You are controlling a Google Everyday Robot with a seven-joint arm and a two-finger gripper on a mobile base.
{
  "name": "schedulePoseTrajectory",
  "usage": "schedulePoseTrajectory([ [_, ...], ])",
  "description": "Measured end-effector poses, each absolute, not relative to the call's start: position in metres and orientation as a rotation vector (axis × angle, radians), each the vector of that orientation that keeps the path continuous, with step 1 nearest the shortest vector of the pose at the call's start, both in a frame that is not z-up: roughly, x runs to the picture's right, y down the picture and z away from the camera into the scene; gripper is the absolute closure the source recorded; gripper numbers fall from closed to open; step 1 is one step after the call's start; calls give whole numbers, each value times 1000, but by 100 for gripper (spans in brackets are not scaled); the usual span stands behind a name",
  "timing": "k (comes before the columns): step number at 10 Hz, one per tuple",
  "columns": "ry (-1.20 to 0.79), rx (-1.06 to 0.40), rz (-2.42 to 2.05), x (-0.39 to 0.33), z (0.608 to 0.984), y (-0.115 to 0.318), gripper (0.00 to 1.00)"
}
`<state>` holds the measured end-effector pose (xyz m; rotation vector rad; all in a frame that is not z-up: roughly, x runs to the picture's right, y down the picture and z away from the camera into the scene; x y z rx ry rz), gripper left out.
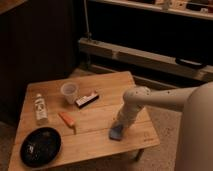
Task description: Wipe the white sponge on the table
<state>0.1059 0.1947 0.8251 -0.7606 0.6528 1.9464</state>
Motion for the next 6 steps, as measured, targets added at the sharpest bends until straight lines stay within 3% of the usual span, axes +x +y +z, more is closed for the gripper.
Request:
schedulePoseTrajectory([
  [6,706,-749,1955,134,870,149,100],
])
